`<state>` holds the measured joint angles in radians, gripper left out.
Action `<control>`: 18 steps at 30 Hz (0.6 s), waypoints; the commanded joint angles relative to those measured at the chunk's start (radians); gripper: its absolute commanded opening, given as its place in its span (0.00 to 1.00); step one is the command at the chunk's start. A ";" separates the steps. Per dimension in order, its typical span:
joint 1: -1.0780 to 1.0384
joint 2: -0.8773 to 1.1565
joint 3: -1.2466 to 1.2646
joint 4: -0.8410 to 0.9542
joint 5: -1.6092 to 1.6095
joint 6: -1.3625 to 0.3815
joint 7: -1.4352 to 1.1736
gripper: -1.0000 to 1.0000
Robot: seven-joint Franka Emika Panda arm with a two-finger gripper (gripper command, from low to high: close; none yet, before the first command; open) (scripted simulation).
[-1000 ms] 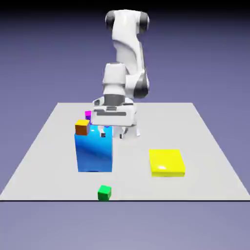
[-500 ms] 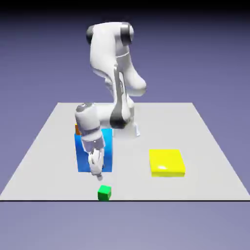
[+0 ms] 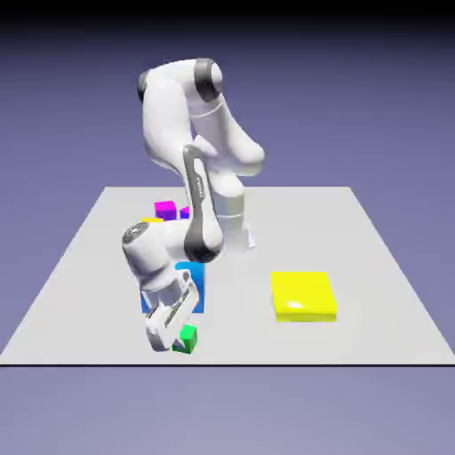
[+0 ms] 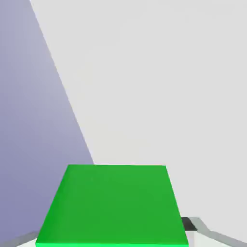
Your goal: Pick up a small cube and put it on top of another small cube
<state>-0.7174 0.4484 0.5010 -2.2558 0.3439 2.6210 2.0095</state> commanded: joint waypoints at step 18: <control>0.387 -0.652 -0.439 -0.143 -0.175 -0.705 -0.735 0.00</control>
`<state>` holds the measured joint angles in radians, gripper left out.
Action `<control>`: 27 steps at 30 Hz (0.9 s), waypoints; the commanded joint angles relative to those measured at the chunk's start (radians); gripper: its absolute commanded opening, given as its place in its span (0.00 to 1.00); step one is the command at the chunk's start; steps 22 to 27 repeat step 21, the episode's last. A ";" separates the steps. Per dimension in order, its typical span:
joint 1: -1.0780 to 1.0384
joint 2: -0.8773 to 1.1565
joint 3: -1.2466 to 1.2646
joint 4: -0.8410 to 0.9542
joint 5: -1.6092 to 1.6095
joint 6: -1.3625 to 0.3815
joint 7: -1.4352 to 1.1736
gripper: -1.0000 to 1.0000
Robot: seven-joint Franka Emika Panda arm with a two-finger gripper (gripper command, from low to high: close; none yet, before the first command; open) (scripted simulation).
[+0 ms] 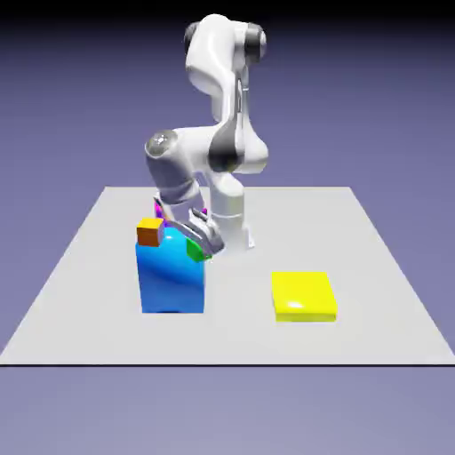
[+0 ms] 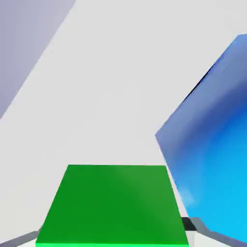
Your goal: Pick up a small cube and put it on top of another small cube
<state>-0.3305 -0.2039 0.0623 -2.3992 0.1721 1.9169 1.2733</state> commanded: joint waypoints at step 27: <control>-0.062 -0.347 -0.328 -0.179 -0.185 -0.221 -0.131 1.00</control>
